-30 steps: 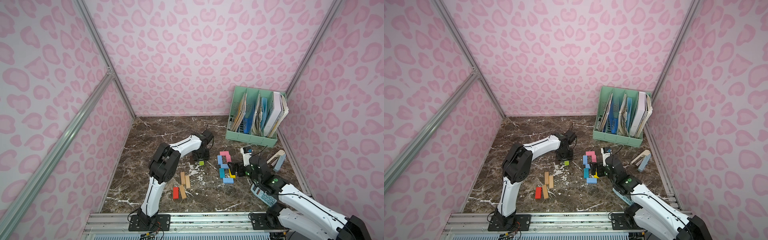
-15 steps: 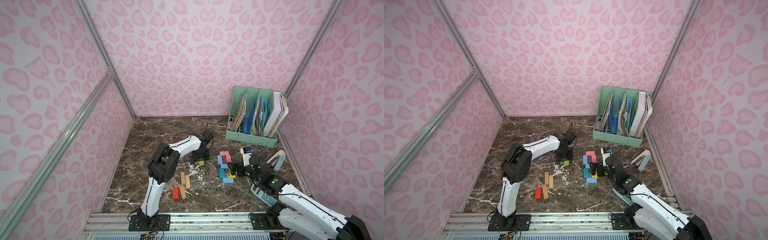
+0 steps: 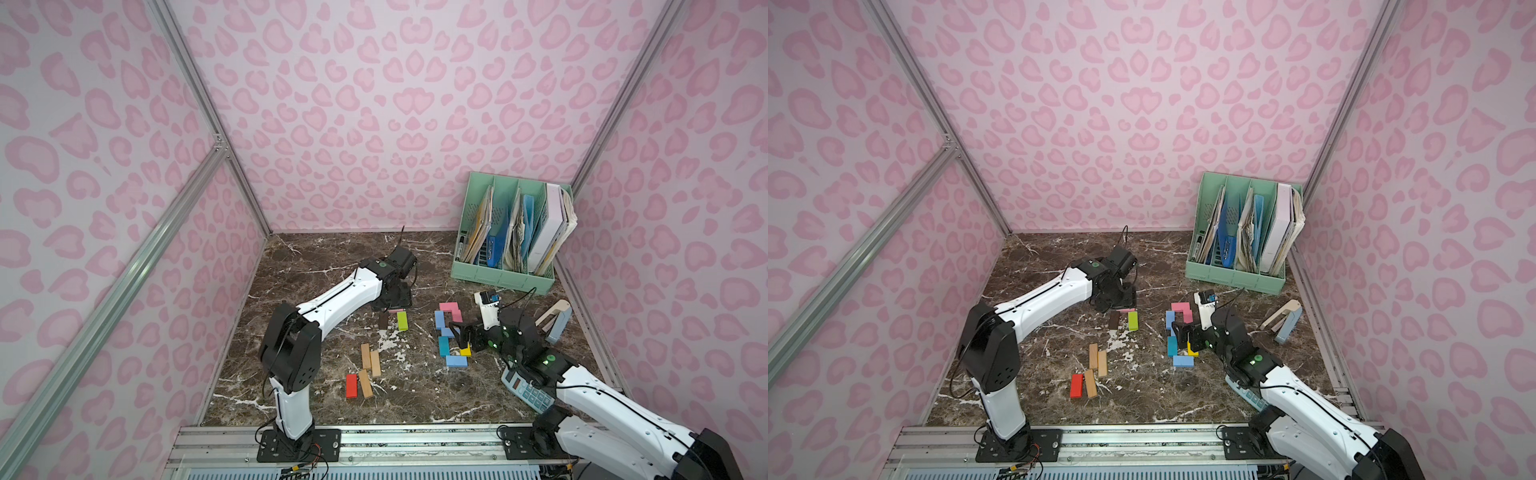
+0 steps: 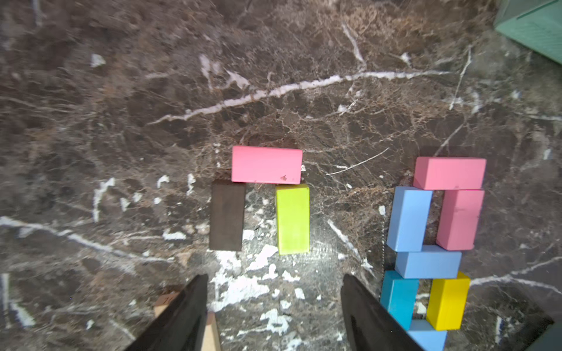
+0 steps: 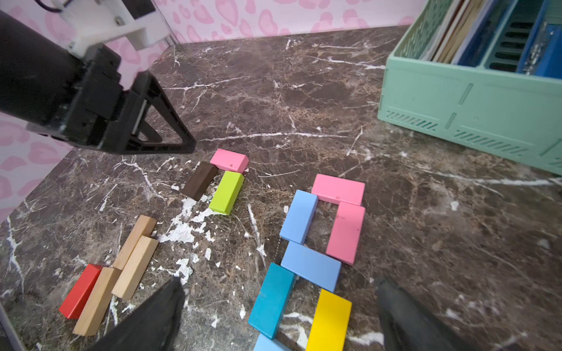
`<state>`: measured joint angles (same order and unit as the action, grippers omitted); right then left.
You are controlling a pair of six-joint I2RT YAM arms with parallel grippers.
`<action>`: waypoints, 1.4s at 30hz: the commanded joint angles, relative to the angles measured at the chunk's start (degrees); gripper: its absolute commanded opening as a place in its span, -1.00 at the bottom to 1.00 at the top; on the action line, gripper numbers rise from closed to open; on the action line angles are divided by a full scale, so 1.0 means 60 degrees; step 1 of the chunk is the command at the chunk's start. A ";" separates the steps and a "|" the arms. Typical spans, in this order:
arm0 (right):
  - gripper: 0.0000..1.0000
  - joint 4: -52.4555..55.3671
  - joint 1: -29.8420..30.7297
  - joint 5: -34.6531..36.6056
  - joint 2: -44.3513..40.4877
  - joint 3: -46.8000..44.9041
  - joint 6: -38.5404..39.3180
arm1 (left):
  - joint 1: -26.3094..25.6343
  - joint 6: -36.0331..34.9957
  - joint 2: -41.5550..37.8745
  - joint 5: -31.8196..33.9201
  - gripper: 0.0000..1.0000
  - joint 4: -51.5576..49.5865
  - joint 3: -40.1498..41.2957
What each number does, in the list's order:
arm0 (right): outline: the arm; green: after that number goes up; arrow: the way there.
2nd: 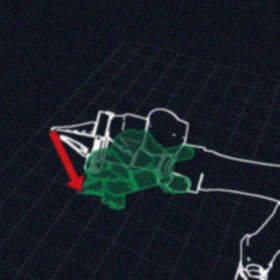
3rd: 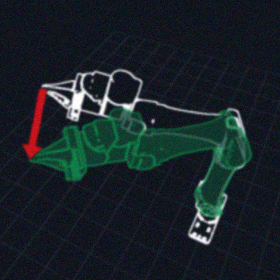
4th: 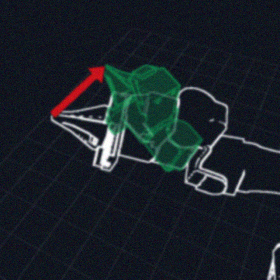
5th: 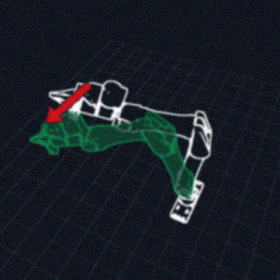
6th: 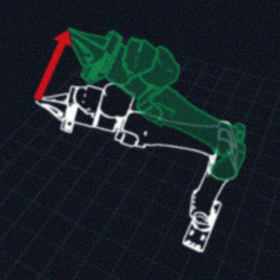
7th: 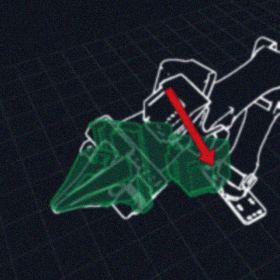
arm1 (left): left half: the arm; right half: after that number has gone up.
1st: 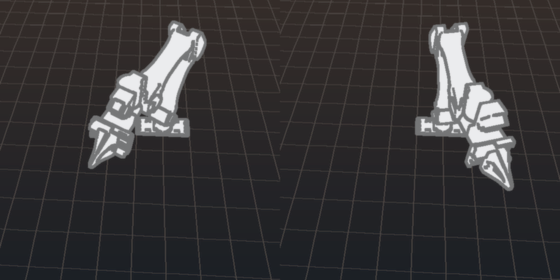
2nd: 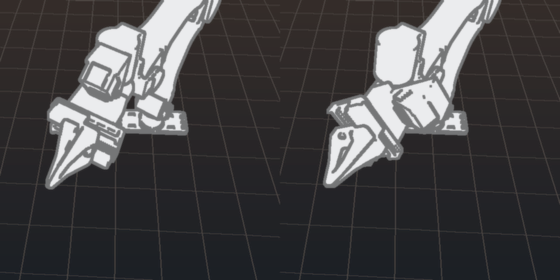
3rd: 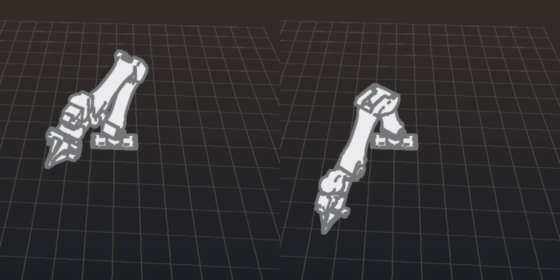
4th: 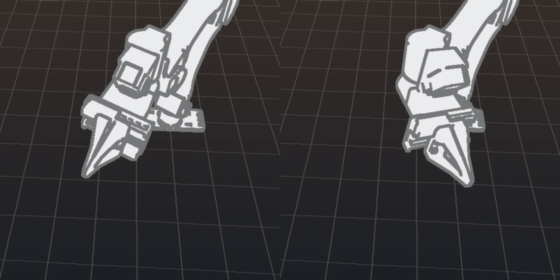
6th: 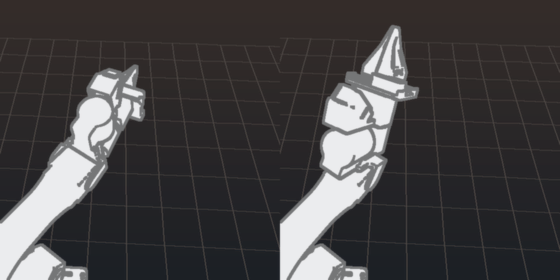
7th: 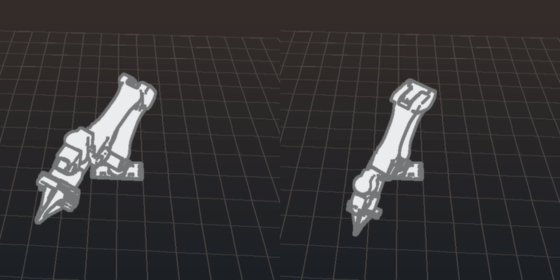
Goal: Assemble the number 8 with building blocks
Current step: Assemble the building block at the center of the board, then adjust the building block at the center of the board.
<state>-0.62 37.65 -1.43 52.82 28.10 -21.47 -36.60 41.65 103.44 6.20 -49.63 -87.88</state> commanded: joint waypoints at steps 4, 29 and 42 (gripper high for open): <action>0.99 -0.0124 0.1120 0.0827 0.0978 0.0719 0.1059 | 0.0054 -0.0224 -0.1719 0.1057 0.72 -0.0113 0.0968; 0.99 0.1920 0.3360 0.4413 0.7562 0.4787 0.0840 | 0.1472 -0.2358 -0.6138 0.2351 0.97 -0.1488 0.2723; 1.00 0.2109 0.3363 0.4591 0.8842 0.5631 0.0521 | 0.1484 -0.3454 -0.8065 0.3197 0.97 -0.0064 0.4484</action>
<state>11.33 57.74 25.15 105.16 61.01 -17.39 -27.75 23.00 56.40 23.86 -53.84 -62.41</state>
